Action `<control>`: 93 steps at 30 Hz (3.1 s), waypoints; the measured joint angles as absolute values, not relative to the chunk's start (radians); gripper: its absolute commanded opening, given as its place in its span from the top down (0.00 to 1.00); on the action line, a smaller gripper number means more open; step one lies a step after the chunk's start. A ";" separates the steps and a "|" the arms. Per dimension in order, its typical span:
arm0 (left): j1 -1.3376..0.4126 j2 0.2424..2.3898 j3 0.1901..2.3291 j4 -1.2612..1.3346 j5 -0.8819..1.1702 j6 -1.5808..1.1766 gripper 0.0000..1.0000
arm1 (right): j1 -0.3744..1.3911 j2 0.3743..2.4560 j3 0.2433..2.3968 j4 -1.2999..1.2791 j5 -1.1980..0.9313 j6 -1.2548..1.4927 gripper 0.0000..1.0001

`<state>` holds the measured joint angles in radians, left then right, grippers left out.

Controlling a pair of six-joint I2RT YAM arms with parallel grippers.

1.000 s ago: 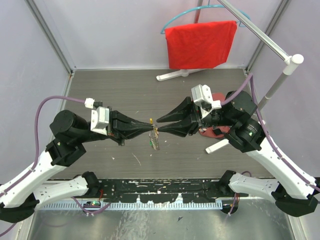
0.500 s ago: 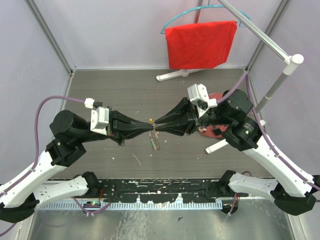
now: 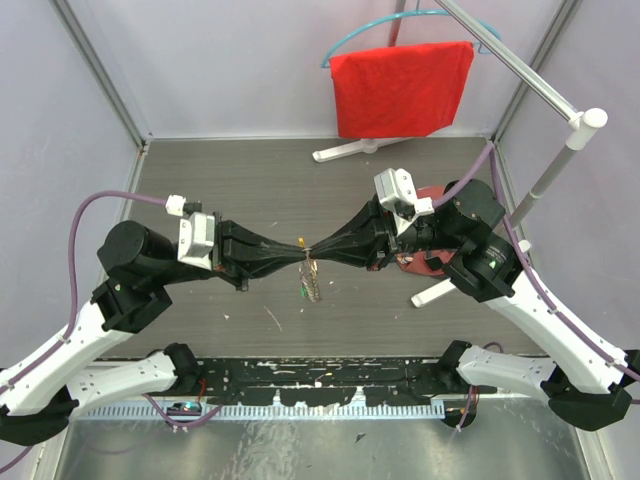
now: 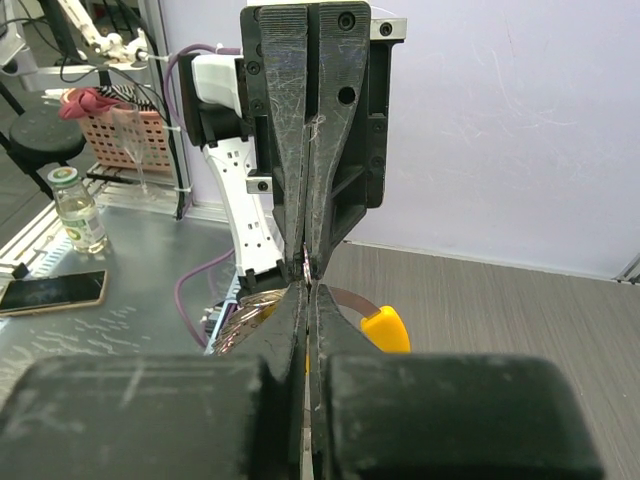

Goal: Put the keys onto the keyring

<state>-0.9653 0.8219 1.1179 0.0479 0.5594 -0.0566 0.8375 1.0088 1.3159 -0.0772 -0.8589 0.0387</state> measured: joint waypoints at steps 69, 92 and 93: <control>-0.965 1.129 1.563 -0.725 0.519 0.278 0.67 | 0.838 1.055 1.456 -0.648 -0.652 -0.276 0.99; -0.965 1.149 1.564 -0.739 0.518 0.286 1.00 | 0.837 1.067 1.455 -0.651 -0.665 -0.270 0.78; -0.965 1.147 1.564 -0.737 0.515 0.284 1.00 | 0.838 1.066 1.455 -0.648 -0.665 -0.263 0.71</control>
